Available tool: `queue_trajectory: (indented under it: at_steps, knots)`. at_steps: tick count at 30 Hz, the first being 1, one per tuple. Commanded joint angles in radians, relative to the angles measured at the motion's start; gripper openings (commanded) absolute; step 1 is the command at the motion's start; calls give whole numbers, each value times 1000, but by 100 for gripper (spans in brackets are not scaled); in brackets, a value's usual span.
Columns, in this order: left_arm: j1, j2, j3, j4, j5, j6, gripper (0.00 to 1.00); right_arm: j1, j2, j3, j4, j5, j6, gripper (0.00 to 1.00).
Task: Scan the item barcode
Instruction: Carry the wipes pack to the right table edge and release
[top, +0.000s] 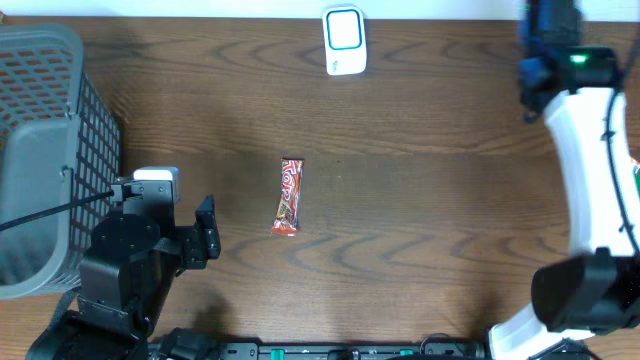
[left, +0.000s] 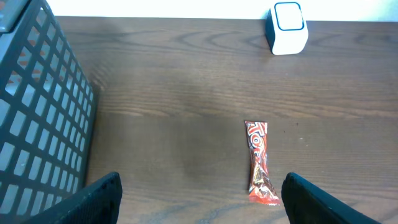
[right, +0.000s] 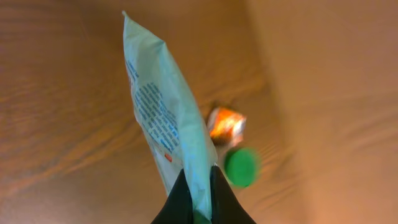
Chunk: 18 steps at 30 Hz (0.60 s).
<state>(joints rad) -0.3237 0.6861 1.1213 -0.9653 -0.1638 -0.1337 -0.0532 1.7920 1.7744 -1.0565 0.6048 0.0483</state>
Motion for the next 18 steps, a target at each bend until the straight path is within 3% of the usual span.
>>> queue_trajectory:
  at_steps: [1,7,12,13,16,18]
  knots:
    - [0,-2,15,0,-9,2,83,-111,37,-89,42,-212,176,1]
    - [0,-2,15,0,-9,2,83,-245,43,-277,206,-229,176,1]
    - [0,-2,15,0,-9,2,83,-327,43,-307,249,-314,175,1]
    - [0,-2,15,0,-9,2,83,-338,40,-303,251,-362,175,7]
    - [0,-2,15,0,-9,2,83,-353,30,-274,239,-478,172,68]
    - [0,-2,15,0,-9,2,83,-351,16,-227,202,-551,152,77]
